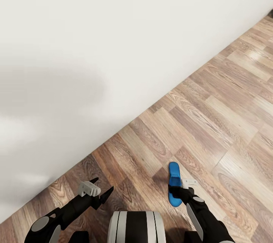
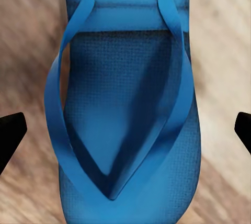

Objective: In the bedroom, move the book from the bed onto either nightstand, and place the two sandals side by side next to the bed.

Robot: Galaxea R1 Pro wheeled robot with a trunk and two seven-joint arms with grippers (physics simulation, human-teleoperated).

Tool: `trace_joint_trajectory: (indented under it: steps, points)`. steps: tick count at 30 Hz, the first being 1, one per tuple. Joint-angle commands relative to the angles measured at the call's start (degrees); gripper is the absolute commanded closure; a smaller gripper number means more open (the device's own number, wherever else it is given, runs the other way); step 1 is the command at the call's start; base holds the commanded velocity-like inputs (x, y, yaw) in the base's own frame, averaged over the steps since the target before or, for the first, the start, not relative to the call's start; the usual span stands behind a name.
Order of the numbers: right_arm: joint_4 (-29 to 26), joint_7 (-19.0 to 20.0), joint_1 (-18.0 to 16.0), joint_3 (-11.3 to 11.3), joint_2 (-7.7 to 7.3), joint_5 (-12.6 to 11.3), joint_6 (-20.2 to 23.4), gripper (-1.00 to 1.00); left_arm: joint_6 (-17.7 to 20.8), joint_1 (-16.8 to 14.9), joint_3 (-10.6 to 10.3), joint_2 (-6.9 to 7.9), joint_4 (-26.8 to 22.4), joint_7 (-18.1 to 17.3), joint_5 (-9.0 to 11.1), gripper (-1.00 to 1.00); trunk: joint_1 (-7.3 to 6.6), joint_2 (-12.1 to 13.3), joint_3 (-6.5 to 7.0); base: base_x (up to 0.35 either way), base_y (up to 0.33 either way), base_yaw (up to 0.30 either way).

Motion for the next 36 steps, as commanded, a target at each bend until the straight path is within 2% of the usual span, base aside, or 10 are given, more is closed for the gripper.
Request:
trace_joint_trajectory:
  steps: [1, 16, 23, 34, 35, 36]
  points:
    - [-0.1, -0.03, -0.01, -0.01, 0.01, -0.49, 0.28, -1.0, 0.55, -0.02, 0.05, 0.0, 0.0, -0.16, 0.57, -1.0, -0.01, -0.01, -0.03, 0.045, 0.0, 0.0]
    - [-0.1, -0.03, -0.01, -0.02, 0.02, -0.49, 0.28, -1.0, 0.55, -0.01, -0.04, 0.0, -0.02, -0.07, 0.57, -1.0, -0.01, -0.01, -0.03, 0.05, 0.0, 0.0]
    - [-0.1, -0.03, -0.01, 0.0, 0.01, -0.5, 0.28, -1.0, 0.55, -0.01, -0.04, -0.02, 0.0, -0.07, 0.55, -1.0, 0.17, -0.1, -1.58, 0.0, 0.0, 0.0]
    - [-0.1, -0.03, -0.03, -0.03, 0.0, -0.48, 0.28, -1.0, 0.55, -0.01, -0.04, 0.0, -0.06, -0.13, 0.57, -1.0, 0.17, -0.1, -1.58, 0.0, 0.0, 0.0]
    - [-0.1, -0.03, -0.01, -0.03, 0.0, -0.49, 0.28, 1.0, 0.55, -0.01, -0.04, 0.0, -0.06, -0.13, 0.58, -1.0, 0.17, -0.1, -1.58, 0.0, 0.0, 0.0]
    - [-0.1, -0.03, -0.01, -0.01, 0.0, -0.48, 0.28, 1.0, 0.55, 0.01, -0.04, 0.0, -0.06, -0.13, 0.57, -1.0, 0.17, -0.1, -1.58, 0.0, 0.0, 0.0]
